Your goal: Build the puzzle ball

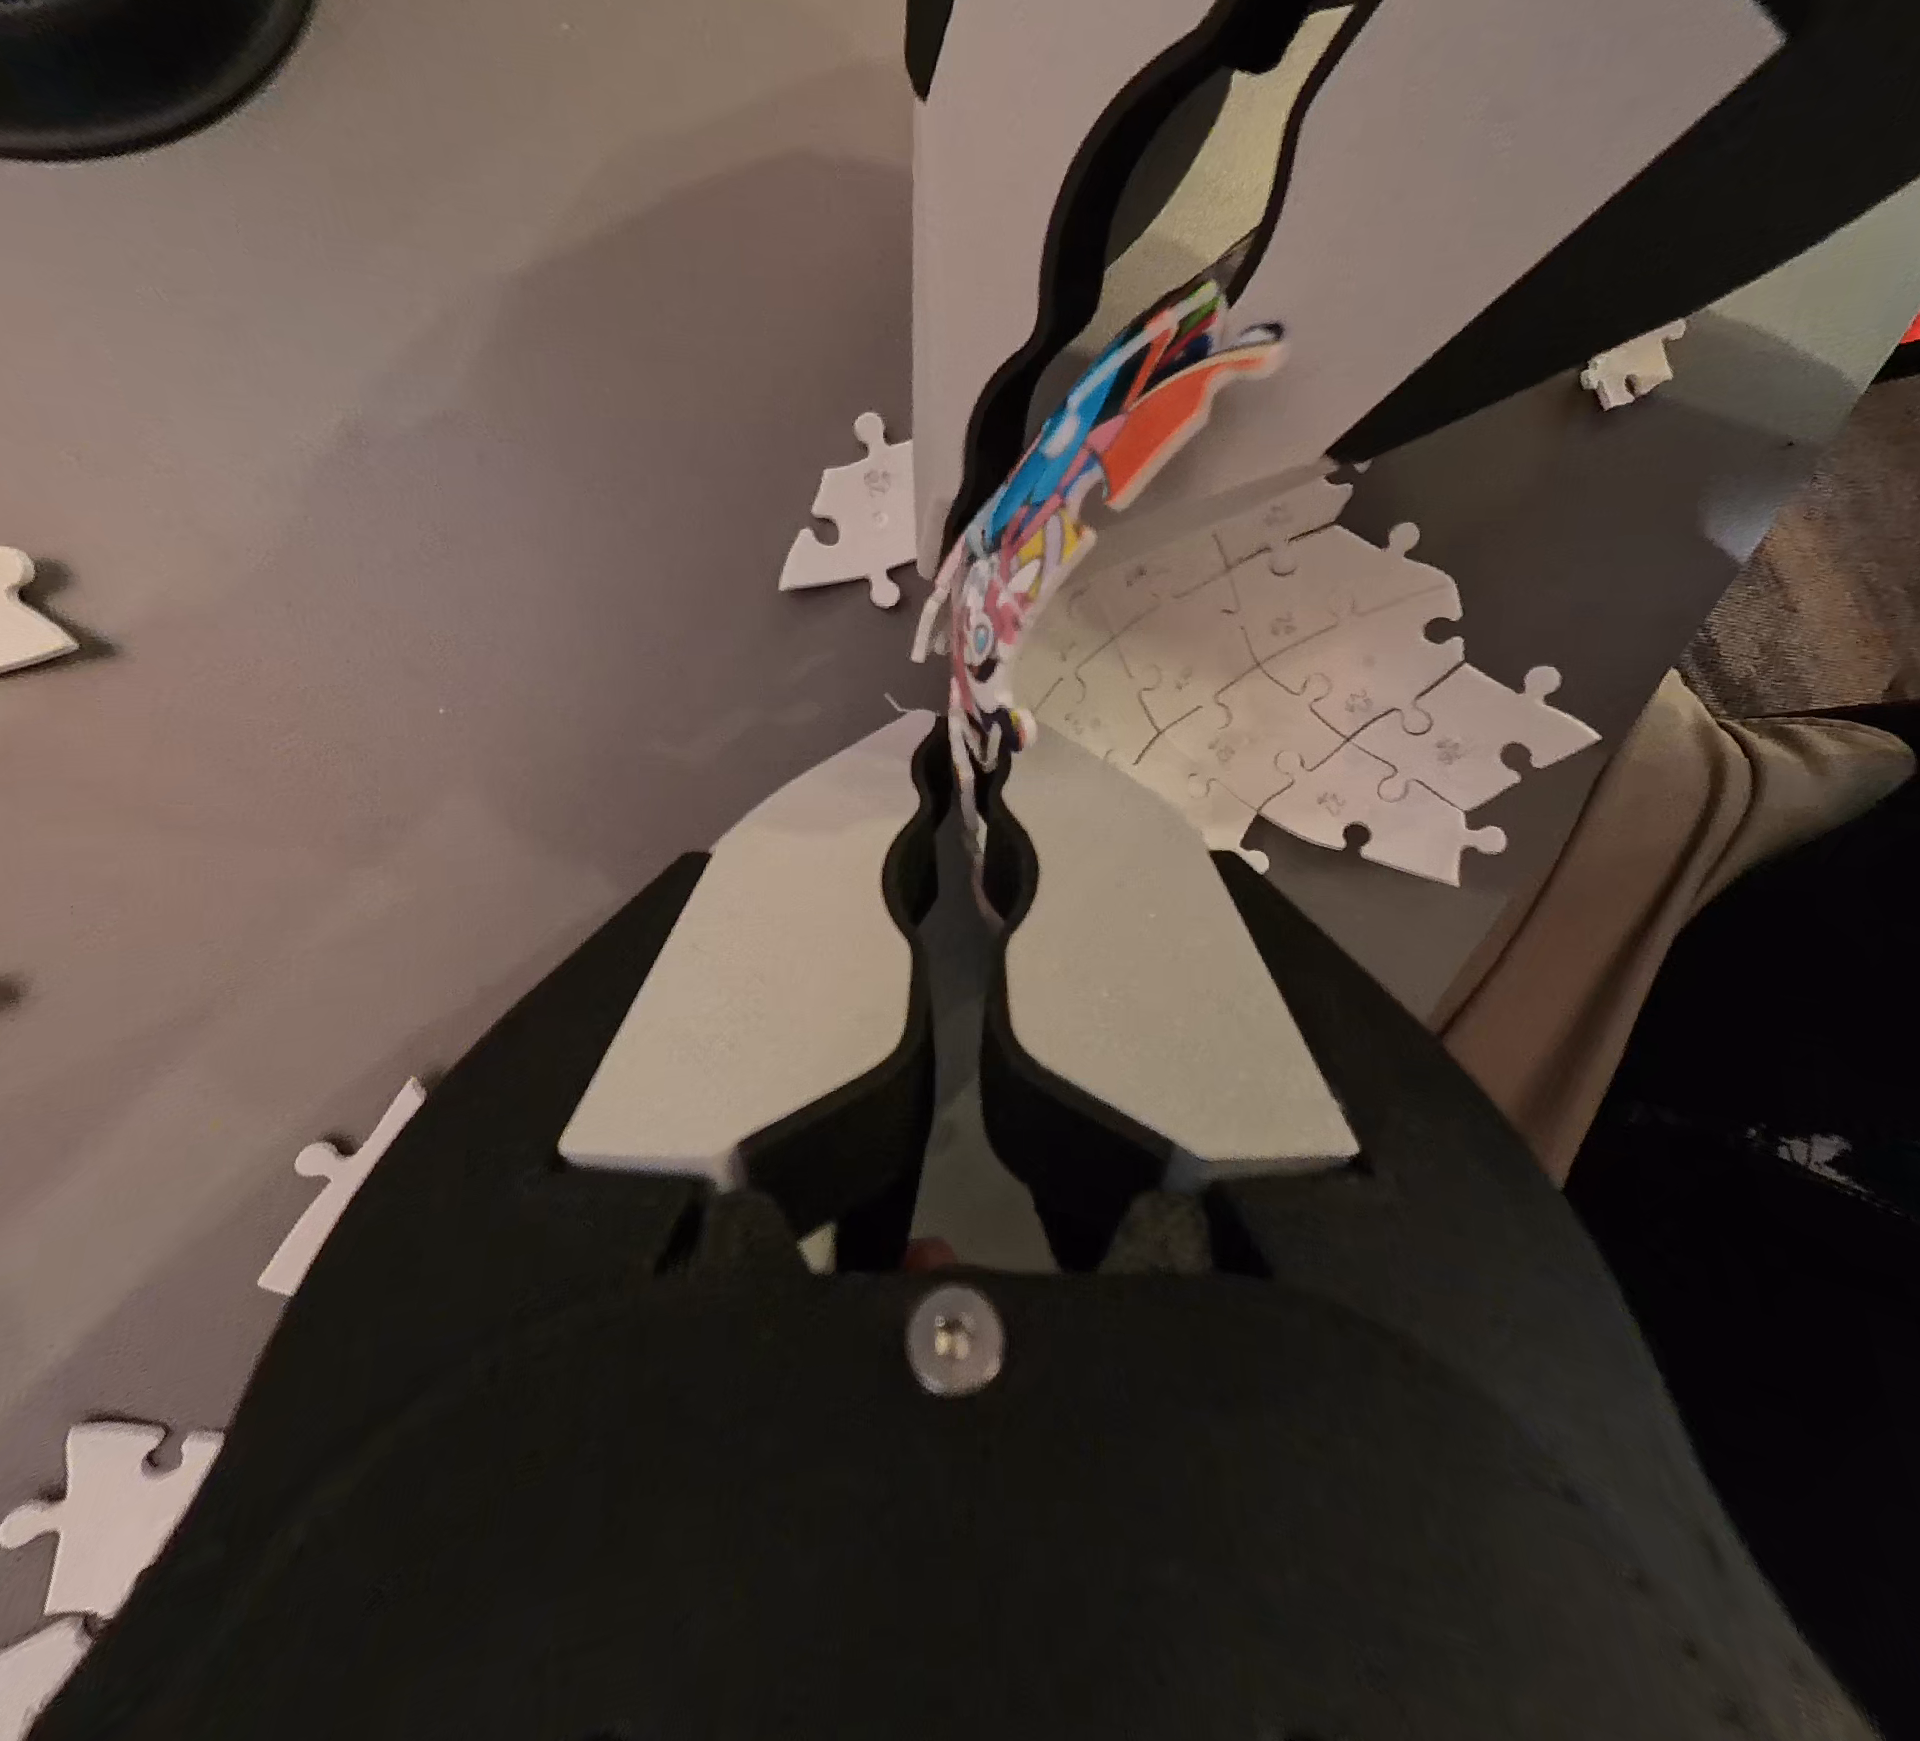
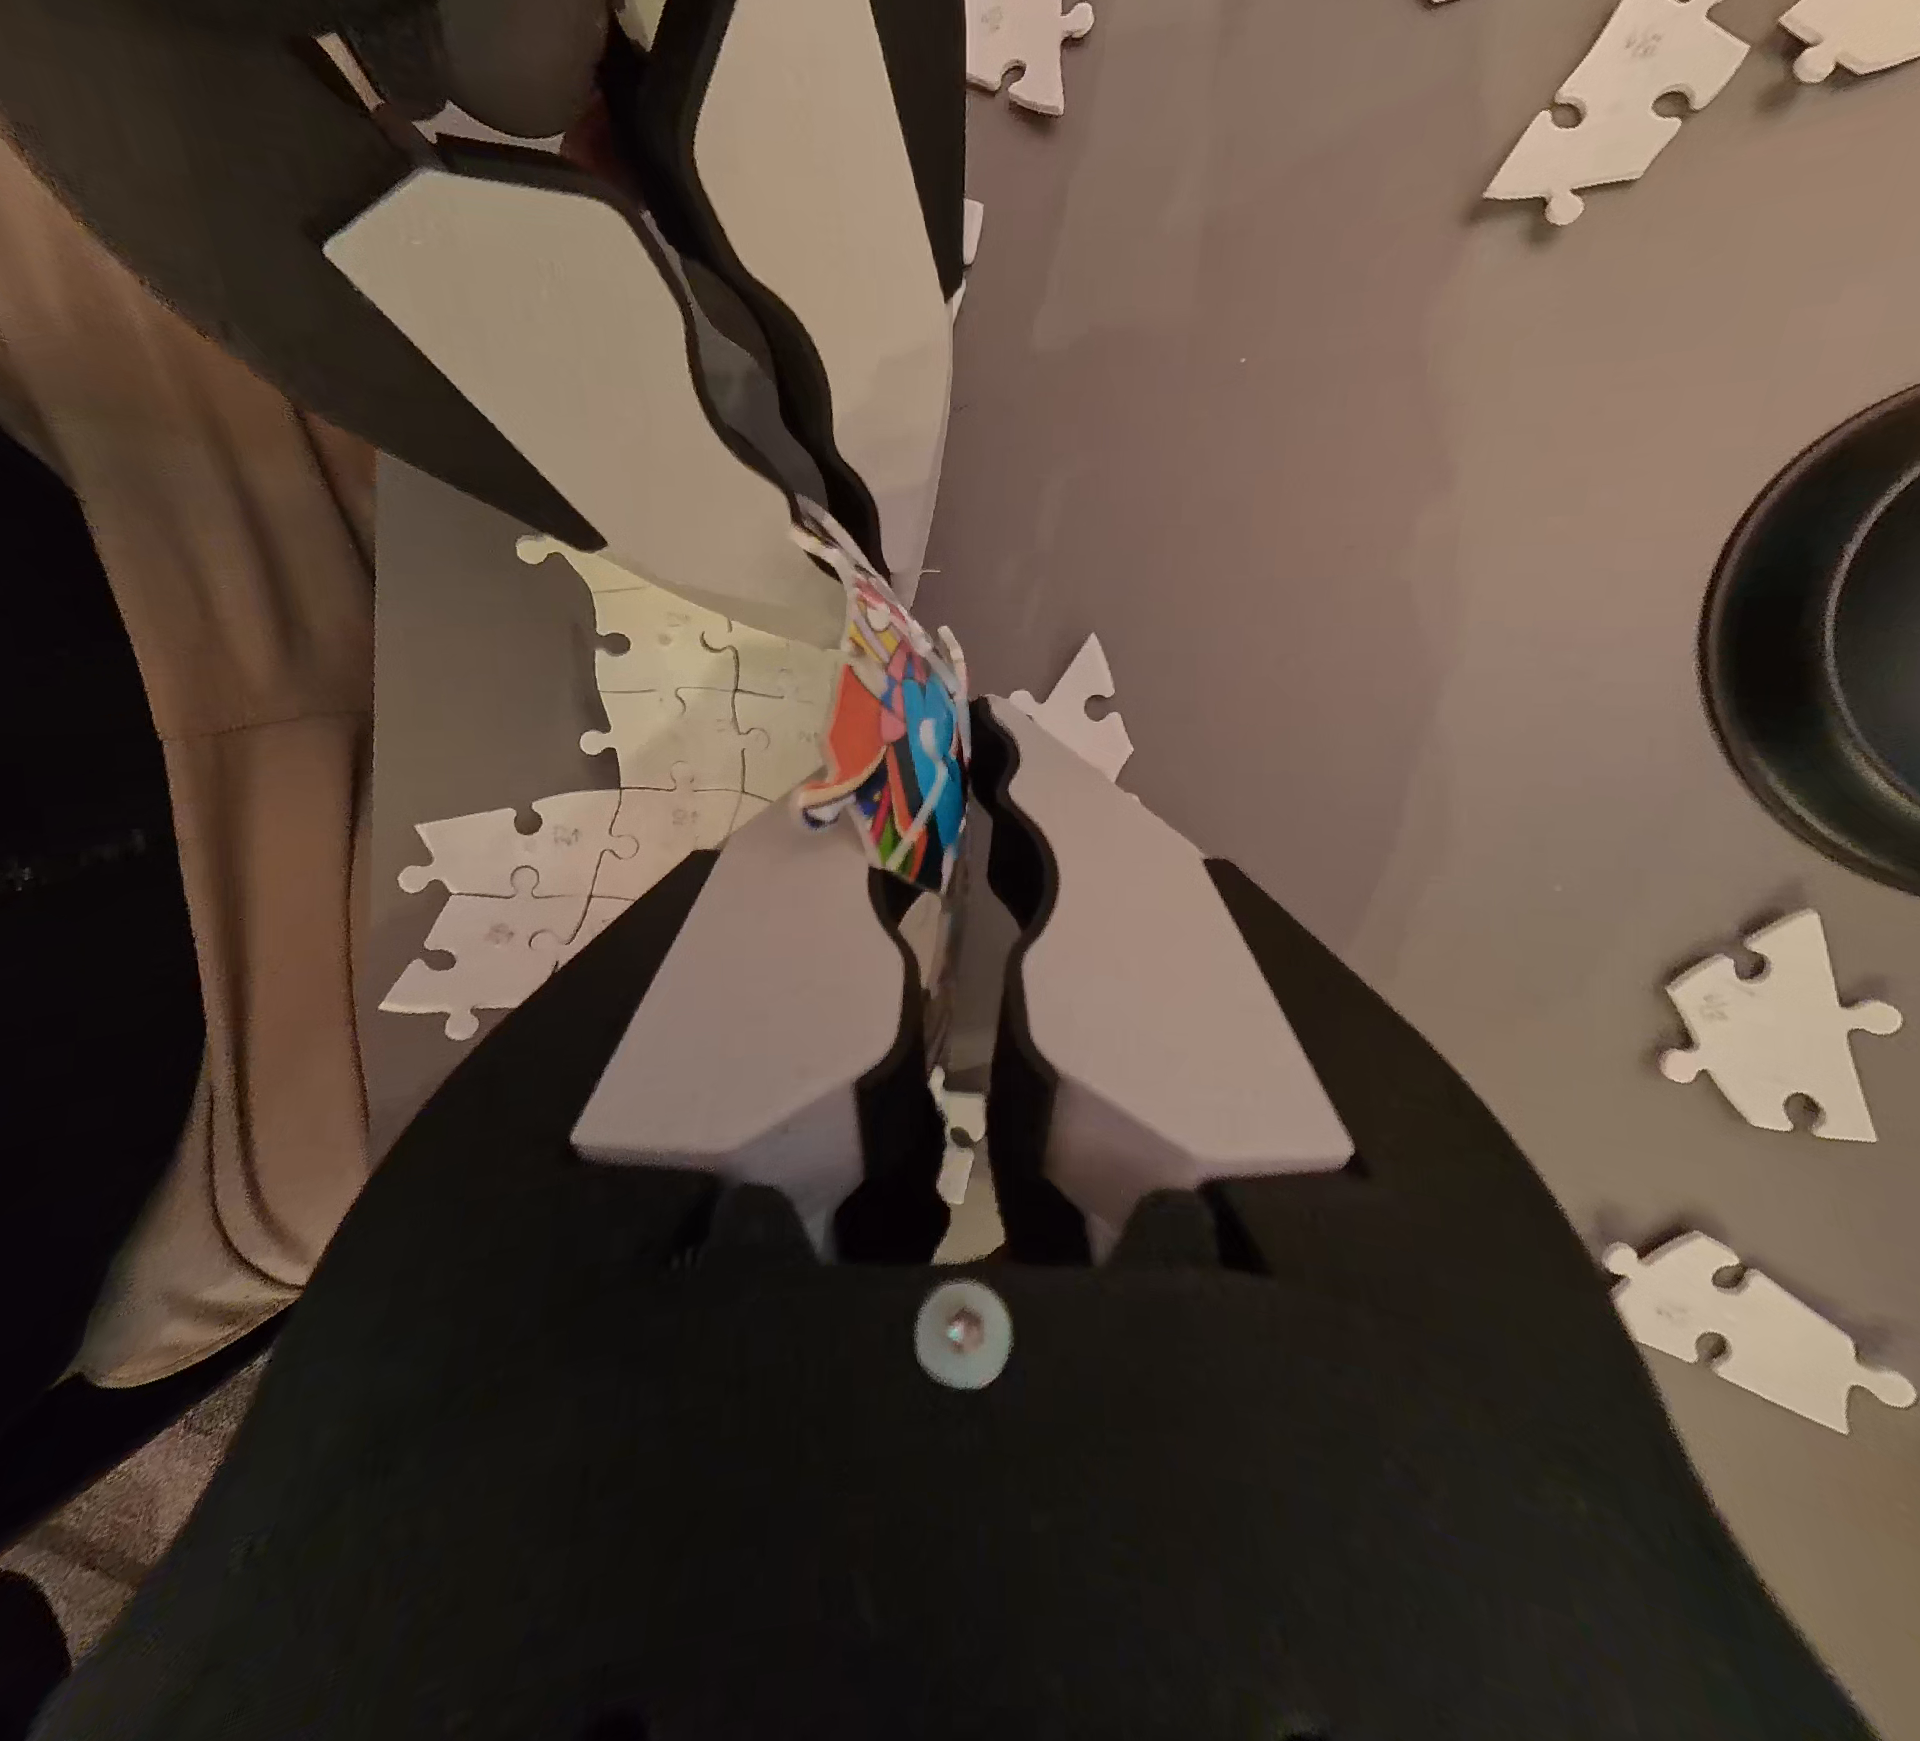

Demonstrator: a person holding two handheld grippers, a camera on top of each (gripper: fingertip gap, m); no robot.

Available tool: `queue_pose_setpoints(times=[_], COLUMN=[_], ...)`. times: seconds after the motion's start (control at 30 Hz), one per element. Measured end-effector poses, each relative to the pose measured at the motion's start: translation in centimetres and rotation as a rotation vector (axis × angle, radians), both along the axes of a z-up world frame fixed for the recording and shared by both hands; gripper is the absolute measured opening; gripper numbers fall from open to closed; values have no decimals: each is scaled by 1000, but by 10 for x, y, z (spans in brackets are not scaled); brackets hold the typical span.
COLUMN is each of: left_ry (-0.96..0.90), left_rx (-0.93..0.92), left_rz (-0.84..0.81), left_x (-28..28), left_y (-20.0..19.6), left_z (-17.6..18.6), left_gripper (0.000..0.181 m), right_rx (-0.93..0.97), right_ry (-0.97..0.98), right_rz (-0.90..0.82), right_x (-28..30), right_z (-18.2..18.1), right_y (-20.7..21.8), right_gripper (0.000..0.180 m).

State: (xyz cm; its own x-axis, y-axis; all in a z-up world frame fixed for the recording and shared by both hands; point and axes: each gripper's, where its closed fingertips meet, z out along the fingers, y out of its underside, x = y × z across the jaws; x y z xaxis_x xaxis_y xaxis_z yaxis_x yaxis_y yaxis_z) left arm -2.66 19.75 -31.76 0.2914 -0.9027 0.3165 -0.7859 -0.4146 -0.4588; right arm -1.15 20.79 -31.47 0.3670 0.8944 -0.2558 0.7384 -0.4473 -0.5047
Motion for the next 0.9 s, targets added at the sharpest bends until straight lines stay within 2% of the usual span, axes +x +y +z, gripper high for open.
queue_pose_setpoints(times=[0.23, 0.4, 0.6, 0.9], left_ry=[8, -1, -3, -6], left_rx=[12, 37, 55, 64], left_rz=[-44, -48, -57, -55], left_x=[2, 1, 3, 4], left_y=[-6, -2, -2, -2], left_z=[-1, 3, 4, 4], left_gripper=[3, 4, 3, 3], right_rx=[-51, -53, -144, -168], right_ry=[-1, -4, 0, 15], right_rz=[5, 28, 109, 150], right_x=[2, 3, 4, 5], right_z=[-1, 2, 3, 2], right_y=[-6, -7, -16, -19], right_gripper=[2, 12, 22, 19])
